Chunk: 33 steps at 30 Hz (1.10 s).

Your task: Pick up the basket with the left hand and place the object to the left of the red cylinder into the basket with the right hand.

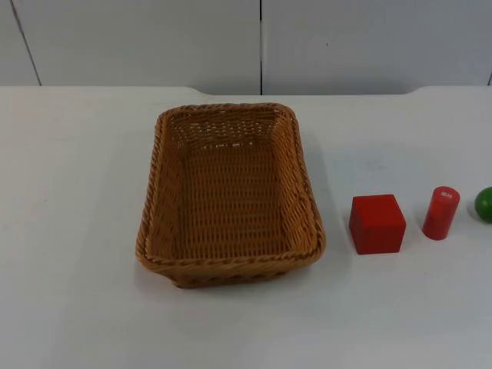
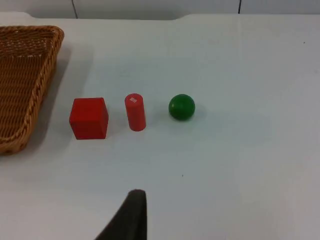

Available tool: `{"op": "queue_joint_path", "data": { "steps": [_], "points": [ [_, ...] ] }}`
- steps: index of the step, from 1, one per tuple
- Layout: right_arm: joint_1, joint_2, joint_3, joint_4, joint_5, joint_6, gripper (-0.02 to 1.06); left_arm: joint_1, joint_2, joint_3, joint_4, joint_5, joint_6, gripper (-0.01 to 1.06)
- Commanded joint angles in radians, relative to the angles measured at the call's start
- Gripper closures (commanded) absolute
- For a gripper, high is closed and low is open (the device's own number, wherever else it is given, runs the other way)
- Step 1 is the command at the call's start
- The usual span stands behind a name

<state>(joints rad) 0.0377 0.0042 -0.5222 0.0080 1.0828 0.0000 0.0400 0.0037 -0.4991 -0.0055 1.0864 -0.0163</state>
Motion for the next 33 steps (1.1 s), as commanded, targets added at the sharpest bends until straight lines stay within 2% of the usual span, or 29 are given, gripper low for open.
{"op": "queue_joint_path", "data": {
  "steps": [1, 6, 15, 25, 33],
  "points": [
    [-0.007, -0.004, -0.024, 0.002, -0.026, -0.009, -0.01, -0.004, 0.006, 0.003, -0.021, -0.016, 0.005, 0.0],
    [-0.007, 0.127, -0.107, 0.002, -0.059, -0.016, -0.01, -0.004, 0.091, -0.036, -0.068, -0.056, 0.008, 0.0],
    [-0.007, 0.511, -0.269, -0.008, -0.224, -0.018, -0.01, -0.004, 0.408, -0.15, -0.091, -0.187, 0.016, 0.0],
    [-0.007, 0.814, -0.312, 0.0, -0.373, -0.018, -0.01, -0.004, 0.72, -0.277, -0.099, -0.269, 0.03, 0.0],
    [-0.007, 0.986, -0.312, 0.008, -0.371, -0.016, -0.01, -0.004, 0.929, -0.294, -0.189, -0.354, 0.083, 0.02]
  ]
}}
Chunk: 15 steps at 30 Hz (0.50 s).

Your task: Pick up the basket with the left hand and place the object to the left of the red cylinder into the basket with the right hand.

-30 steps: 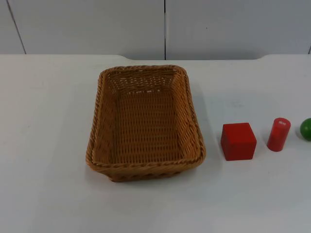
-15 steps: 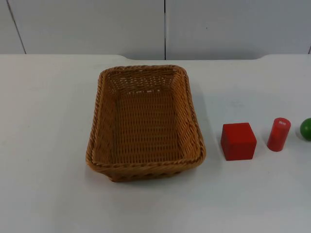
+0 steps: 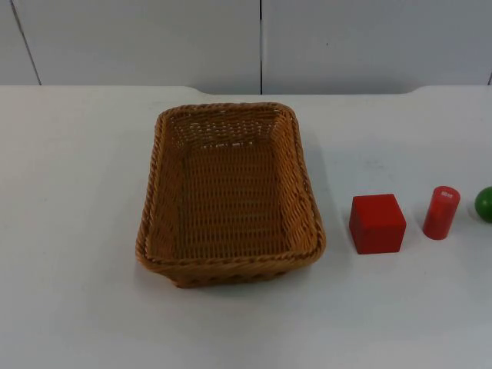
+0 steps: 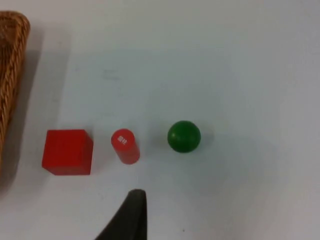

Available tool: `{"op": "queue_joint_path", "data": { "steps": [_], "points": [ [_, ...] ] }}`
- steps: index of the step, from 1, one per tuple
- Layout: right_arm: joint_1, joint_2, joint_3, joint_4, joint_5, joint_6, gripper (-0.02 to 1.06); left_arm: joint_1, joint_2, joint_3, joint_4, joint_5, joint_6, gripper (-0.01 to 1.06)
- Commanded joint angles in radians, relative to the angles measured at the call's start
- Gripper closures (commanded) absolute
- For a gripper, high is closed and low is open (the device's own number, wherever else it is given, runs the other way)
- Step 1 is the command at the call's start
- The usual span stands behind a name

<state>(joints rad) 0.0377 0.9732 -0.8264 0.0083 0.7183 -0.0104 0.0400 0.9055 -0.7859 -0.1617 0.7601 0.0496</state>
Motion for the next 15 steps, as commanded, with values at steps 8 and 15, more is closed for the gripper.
{"op": "queue_joint_path", "data": {
  "steps": [8, 15],
  "points": [
    [-0.007, 0.066, -0.007, 0.02, -0.001, -0.005, -0.01, -0.004, 0.238, -0.033, -0.186, -0.07, 0.15, 0.07],
    [-0.007, 0.066, -0.007, 0.02, -0.004, -0.005, -0.01, -0.017, 0.411, -0.119, -0.213, -0.068, 0.185, 0.07]
  ]
}}
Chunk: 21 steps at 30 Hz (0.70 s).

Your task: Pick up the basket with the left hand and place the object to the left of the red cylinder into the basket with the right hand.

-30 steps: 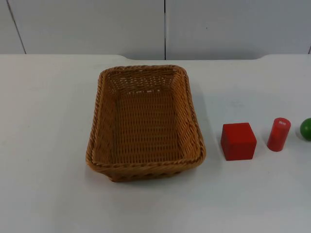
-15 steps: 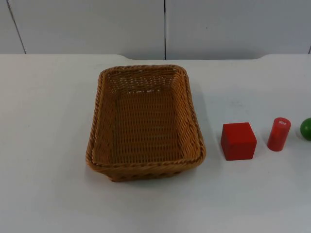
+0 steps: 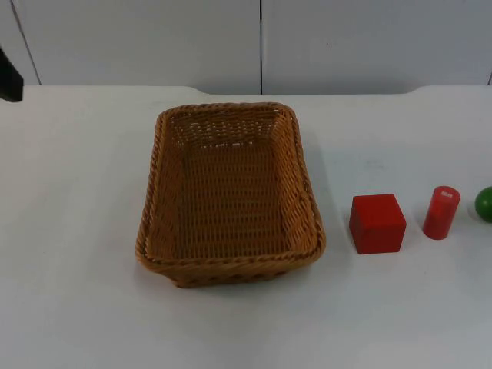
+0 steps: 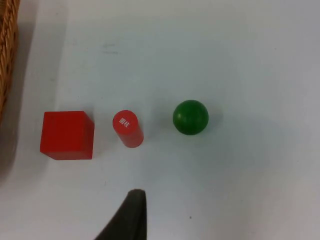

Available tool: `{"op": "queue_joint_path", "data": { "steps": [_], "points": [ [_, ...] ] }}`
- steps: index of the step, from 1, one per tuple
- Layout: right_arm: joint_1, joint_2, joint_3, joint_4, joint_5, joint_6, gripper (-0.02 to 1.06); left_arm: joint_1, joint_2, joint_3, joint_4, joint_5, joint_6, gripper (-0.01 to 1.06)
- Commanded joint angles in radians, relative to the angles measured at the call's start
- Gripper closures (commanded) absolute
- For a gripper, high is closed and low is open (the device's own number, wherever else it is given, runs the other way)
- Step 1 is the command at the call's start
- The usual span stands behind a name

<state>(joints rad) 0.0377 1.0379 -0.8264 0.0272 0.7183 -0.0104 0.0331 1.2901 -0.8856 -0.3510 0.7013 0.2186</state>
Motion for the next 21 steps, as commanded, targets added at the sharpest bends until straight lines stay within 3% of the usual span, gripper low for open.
{"op": "queue_joint_path", "data": {
  "steps": [1, 14, 21],
  "points": [
    [-0.007, 0.001, -0.007, 0.001, -0.004, -0.005, -0.01, -0.021, 0.061, -0.04, -0.022, -0.007, 0.016, 0.07],
    [-0.007, 0.001, -0.007, 0.001, -0.001, -0.005, -0.01, -0.198, 0.594, -0.442, -0.037, 0.084, 0.009, 0.07],
    [-0.007, 0.001, -0.007, 0.001, 0.0, -0.005, -0.01, -0.265, 0.788, -0.575, -0.043, 0.093, -0.028, 0.07]
  ]
}}
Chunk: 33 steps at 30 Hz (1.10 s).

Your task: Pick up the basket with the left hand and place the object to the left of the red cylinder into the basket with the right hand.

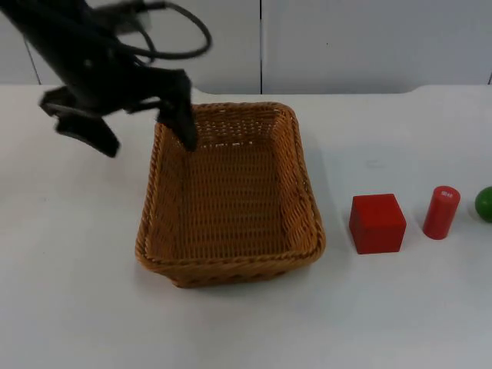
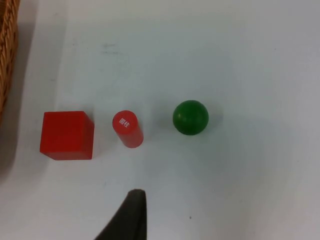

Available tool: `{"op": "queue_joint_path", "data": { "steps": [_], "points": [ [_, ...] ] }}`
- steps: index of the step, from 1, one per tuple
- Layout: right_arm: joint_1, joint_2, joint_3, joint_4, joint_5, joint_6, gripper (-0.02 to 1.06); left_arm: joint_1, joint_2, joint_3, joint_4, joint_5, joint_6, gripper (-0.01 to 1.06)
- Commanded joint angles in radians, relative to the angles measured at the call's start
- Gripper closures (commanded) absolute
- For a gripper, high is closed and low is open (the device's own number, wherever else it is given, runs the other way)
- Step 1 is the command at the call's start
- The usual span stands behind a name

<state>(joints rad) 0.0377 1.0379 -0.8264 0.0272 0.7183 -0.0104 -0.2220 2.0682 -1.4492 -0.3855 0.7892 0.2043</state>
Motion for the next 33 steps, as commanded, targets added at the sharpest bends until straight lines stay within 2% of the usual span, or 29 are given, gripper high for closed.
{"op": "queue_joint_path", "data": {
  "steps": [1, 7, 10, 12, 15, 16, 18, 19, 20, 24, 33],
  "points": [
    [-0.007, 0.001, -0.007, 0.001, 0.003, -0.005, -0.01, -0.014, 0.036, -0.025, -0.008, 0.005, -0.018, 0.07],
    [-0.007, 0.001, -0.007, 0.001, 0.003, -0.005, -0.01, -0.021, 0.149, -0.057, -0.019, -0.014, -0.028, 0.07],
    [-0.007, 0.001, -0.007, 0.001, 0.003, -0.005, -0.01, -0.021, 0.171, -0.06, -0.019, -0.014, -0.028, 0.13],
    [-0.007, 0.001, -0.007, 0.001, -0.003, -0.005, -0.01, -0.021, 0.183, -0.06, -0.029, -0.014, -0.028, 0.27],
    [-0.007, 0.001, -0.007, -0.001, -0.008, -0.005, -0.01, -0.021, 0.196, -0.06, -0.032, -0.003, -0.029, 0.59],
    [-0.007, 0.001, -0.007, -0.001, -0.008, -0.005, -0.01, -0.021, 0.196, -0.06, -0.032, -0.003, -0.029, 0.59],
    [-0.007, 0.001, -0.007, -0.007, -0.008, -0.005, -0.01, -0.021, 0.197, -0.06, -0.032, 0.005, -0.029, 0.8],
    [-0.007, 0.001, -0.007, -0.011, -0.008, -0.005, -0.01, -0.021, 0.197, -0.06, -0.032, 0.005, -0.029, 0.87],
    [-0.007, 0.001, -0.007, -0.022, -0.008, -0.005, -0.01, -0.021, 0.195, -0.06, -0.037, 0.003, -0.032, 1.03],
    [-0.007, 0.001, -0.007, -0.022, -0.008, -0.005, -0.01, -0.01, 0.195, -0.062, -0.035, -0.004, -0.079, 1.05],
    [-0.007, 0.001, -0.007, -0.047, -0.005, -0.005, -0.01, 0.083, 0.056, -0.055, -0.031, 0.179, -0.112, 1.05]
  ]
}}
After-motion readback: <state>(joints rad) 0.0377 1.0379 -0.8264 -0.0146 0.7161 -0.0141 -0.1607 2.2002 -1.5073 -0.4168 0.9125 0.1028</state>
